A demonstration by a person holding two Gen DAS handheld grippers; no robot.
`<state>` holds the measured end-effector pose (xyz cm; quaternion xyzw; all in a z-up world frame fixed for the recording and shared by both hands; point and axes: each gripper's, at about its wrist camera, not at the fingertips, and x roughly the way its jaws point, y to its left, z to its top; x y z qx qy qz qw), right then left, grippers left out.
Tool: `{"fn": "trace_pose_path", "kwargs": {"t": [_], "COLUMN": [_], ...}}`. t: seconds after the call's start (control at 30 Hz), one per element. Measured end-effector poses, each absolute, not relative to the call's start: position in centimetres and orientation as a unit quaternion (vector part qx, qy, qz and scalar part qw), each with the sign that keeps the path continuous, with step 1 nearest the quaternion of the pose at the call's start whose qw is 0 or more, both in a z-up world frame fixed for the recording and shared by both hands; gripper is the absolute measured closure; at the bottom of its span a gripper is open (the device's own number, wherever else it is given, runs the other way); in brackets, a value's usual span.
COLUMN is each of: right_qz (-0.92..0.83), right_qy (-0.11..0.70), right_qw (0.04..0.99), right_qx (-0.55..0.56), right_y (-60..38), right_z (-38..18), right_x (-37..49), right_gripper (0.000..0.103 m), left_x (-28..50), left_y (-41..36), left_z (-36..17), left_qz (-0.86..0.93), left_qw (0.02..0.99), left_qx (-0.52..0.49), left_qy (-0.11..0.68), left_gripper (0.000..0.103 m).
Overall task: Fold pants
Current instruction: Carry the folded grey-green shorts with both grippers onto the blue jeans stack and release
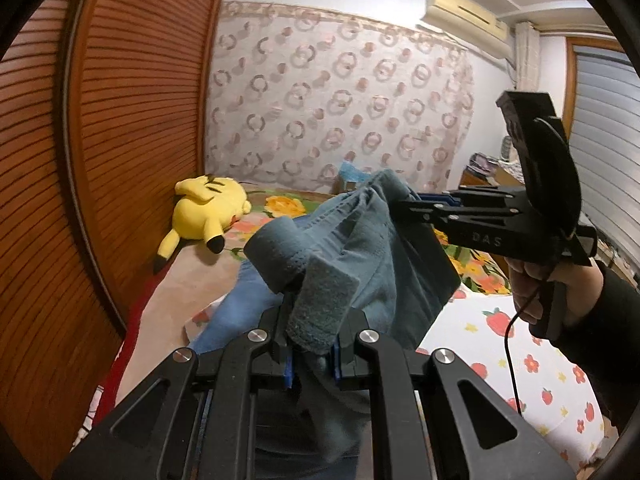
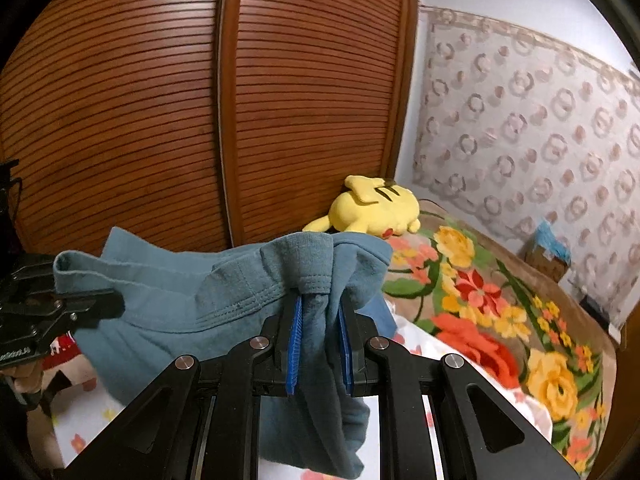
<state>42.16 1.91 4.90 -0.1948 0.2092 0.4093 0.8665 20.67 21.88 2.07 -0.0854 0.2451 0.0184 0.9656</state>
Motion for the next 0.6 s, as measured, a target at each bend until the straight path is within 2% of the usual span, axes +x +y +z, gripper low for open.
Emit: {"fn": "trace_pose_path", "kwargs": {"t": [0.3,0.6], "right_qz": [0.438,0.44], "right_qy": [0.204,0.217], "right_qw": [0.851,0.851], "right_qx": [-0.204,-0.186], "right_y": [6.8,7.5], "right_z": [3.8,1.9], "right_x": [45.7,47.2], "right_gripper": [0.086,0.086], "left_x": [20.9,20.8], "left_y": [24.0,24.9], "left_z": [0.8,-0.3], "left_qz": [0.053,0.066], "left_qw": [0.96,0.954], "left_qx": [-0.107,-0.114], "left_qy": [0.252,0.27], "left_gripper": [0.089,0.086]}}
